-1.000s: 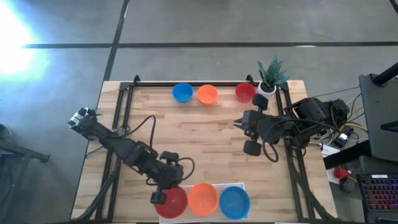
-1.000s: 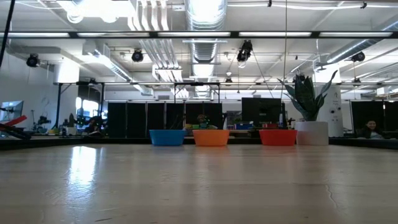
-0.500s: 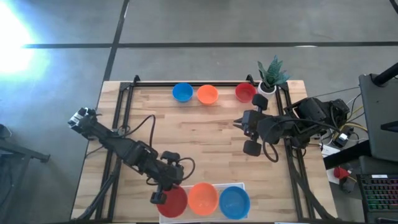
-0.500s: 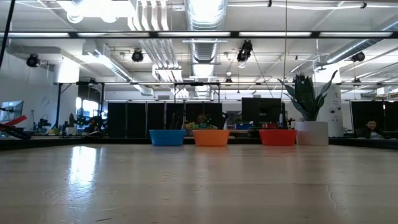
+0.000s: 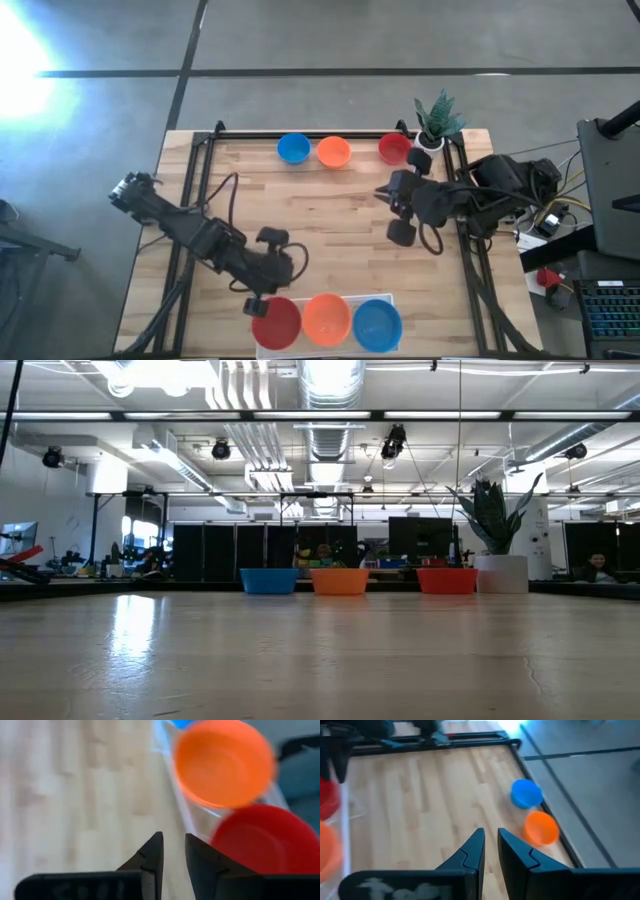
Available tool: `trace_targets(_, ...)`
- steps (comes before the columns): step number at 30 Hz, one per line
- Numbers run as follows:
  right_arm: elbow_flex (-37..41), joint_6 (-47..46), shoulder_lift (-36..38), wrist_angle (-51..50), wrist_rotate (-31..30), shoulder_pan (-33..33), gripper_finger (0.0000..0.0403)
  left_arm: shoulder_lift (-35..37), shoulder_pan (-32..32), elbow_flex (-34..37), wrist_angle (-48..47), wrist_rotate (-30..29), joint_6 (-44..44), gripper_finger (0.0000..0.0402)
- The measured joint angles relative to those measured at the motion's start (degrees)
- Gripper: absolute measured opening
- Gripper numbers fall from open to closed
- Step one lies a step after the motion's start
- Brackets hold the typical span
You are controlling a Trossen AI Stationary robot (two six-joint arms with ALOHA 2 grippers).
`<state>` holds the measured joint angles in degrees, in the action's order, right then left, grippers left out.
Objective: Pick & Place Mini bowls
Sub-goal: Stack the red bowl on top of the other red bowl on the shelf
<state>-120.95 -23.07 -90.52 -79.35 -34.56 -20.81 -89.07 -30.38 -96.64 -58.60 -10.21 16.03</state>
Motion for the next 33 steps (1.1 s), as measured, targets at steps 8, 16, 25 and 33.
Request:
trace_targets(8, -0.02, -7.65, -0.02, -6.95, -4.05, 5.86, 0.0047, 4.81, 1.27, -0.2, -1.53, -18.8, 0.41, 0.0071)
trace_targets(16, 2.68, -11.56, 0.25, -10.69, -0.71, 15.93, 0.0047, 9.02, 1.78, -0.16, -1.54, -23.87, -0.07, 0.0071)
trace_targets(25, 9.47, -6.86, 0.5, -10.66, 5.66, 29.75, 0.0047, 11.69, 2.05, -0.11, -1.51, -29.02, -2.73, 0.0071)
trace_targets(33, 20.93, -2.58, 0.85, -7.64, 9.8, 39.35, 0.0047, 12.23, 2.41, -0.09, -1.49, -30.23, -5.73, 0.0071)
